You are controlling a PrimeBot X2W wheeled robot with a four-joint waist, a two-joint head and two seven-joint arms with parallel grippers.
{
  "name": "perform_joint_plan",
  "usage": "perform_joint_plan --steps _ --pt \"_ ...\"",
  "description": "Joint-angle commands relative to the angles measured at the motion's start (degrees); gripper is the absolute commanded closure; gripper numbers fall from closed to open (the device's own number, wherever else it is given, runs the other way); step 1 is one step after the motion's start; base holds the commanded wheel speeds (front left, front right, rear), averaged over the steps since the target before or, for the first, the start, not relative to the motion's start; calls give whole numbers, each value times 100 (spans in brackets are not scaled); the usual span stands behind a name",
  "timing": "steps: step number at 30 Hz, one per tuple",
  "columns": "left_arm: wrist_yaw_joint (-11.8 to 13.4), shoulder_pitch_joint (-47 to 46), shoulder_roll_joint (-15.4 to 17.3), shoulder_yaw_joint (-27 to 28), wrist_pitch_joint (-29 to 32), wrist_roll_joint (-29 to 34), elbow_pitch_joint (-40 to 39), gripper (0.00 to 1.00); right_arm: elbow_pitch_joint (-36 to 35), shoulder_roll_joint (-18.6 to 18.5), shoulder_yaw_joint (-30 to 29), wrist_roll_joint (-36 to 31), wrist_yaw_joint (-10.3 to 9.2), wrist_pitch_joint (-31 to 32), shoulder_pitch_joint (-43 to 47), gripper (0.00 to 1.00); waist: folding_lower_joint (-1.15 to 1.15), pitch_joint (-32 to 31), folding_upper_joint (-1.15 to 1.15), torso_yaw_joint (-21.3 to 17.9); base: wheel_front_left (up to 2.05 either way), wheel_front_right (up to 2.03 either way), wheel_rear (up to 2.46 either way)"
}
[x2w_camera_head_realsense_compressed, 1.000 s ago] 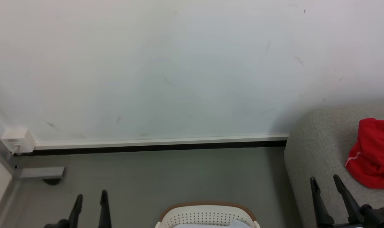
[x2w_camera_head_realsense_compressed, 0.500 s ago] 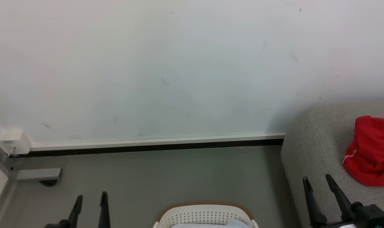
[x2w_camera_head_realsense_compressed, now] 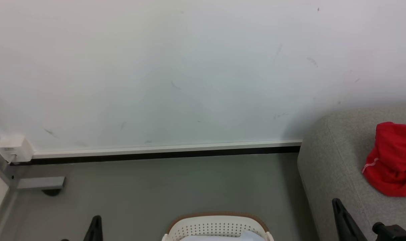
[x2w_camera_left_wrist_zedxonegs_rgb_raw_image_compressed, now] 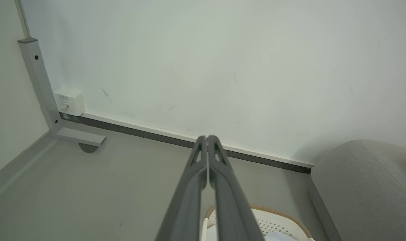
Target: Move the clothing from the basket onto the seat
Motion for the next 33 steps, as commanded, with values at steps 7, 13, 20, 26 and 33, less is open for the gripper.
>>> perform_joint_plan --steps 7,13,20,26,33 --pt "-67 -218 32 36 196 -940 -114 100 -147 11 -186 855 -1 224 -165 100 0 25 0 32 0 0 0" --pt "-100 -269 35 44 331 -1530 -137 100 -177 35 -288 1390 -2 376 -195 100 0 45 0 56 0 0 0" --pt "-138 -338 38 67 491 -2171 -147 100 -207 62 -399 1974 -3 542 -230 100 0 68 0 83 0 0 0" --pt "-164 -397 41 90 624 -2674 -150 100 -231 83 -490 2437 -3 677 -261 100 0 88 0 107 0 0 0" --pt "-194 -451 43 110 745 -3156 -151 100 -254 104 -572 2868 -4 801 -283 100 0 107 0 131 0 0 0"
